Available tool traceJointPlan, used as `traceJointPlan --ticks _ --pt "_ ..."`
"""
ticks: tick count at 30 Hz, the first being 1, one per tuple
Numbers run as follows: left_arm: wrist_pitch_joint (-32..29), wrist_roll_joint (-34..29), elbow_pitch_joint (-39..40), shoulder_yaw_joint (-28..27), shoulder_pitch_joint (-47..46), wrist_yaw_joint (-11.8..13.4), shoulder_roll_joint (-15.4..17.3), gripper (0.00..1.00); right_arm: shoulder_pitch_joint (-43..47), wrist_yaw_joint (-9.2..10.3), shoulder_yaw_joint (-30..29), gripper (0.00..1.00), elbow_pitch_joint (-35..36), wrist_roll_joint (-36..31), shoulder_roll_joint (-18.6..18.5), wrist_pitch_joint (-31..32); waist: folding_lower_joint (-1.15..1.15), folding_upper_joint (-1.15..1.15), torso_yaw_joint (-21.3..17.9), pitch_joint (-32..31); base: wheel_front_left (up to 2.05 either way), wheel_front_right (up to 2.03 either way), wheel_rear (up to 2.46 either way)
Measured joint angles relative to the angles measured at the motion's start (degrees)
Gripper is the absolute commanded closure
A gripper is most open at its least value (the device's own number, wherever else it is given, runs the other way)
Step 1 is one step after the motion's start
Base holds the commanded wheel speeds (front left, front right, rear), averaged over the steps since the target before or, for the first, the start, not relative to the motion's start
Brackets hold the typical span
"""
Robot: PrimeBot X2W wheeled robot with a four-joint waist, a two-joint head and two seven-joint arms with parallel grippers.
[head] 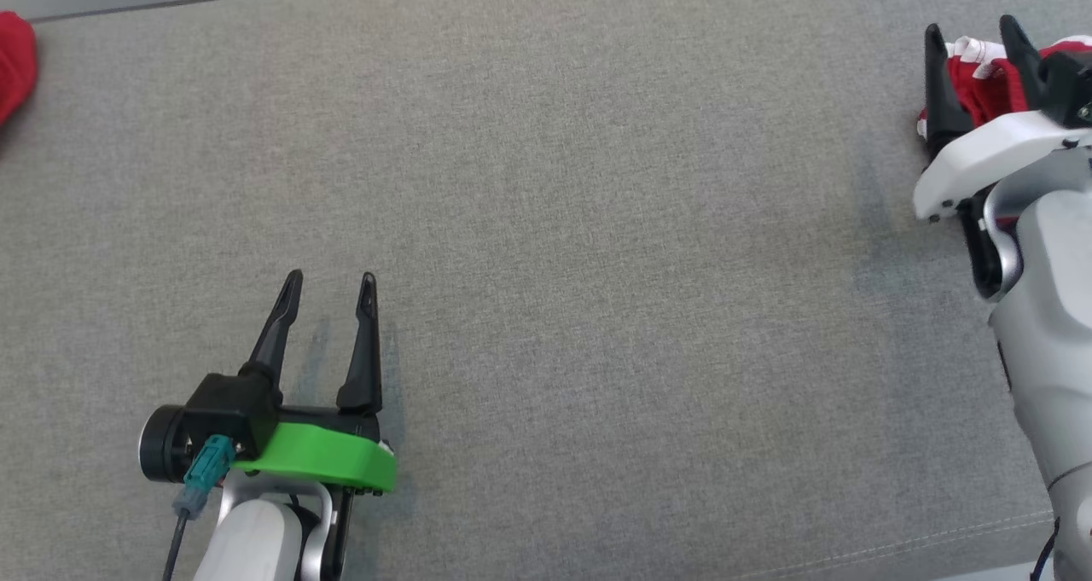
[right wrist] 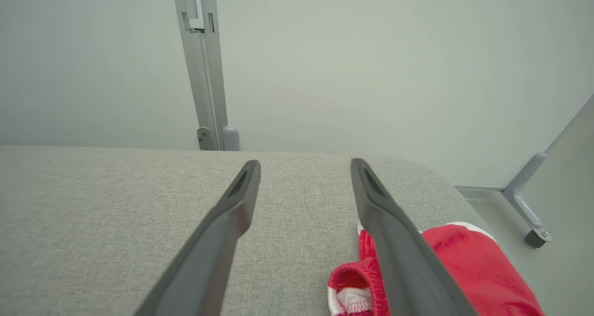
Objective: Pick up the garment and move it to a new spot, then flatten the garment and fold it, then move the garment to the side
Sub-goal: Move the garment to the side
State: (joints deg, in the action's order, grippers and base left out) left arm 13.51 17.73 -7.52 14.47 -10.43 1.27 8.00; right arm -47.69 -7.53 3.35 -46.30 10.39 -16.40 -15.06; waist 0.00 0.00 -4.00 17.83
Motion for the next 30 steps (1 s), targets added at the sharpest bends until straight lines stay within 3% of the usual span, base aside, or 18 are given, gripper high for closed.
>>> traceJointPlan --ticks 7,19,30 --pt "1.18 1.63 -2.92 -2.83 2.83 0.98 -0.75 0.00 9.06 0.00 2.97 0.00 7.06 5.46 3.58 0.00 0.00 0.00 1.52 -5.67 0.00 0.00 0.00" --pt "1.53 2.91 -3.97 -5.90 9.21 1.23 -2.08 0.00 32.30 0.00 -0.24 0.00 23.69 2.43 12.49 0.00 0.00 0.00 5.56 -14.91 0.00 0.00 0.00" --pt "1.53 2.54 -3.38 -7.24 11.17 0.66 -3.09 0.00 41.29 0.00 1.31 0.00 33.01 2.77 13.59 1.40 0.00 0.00 6.72 -17.22 0.00 0.00 0.00"
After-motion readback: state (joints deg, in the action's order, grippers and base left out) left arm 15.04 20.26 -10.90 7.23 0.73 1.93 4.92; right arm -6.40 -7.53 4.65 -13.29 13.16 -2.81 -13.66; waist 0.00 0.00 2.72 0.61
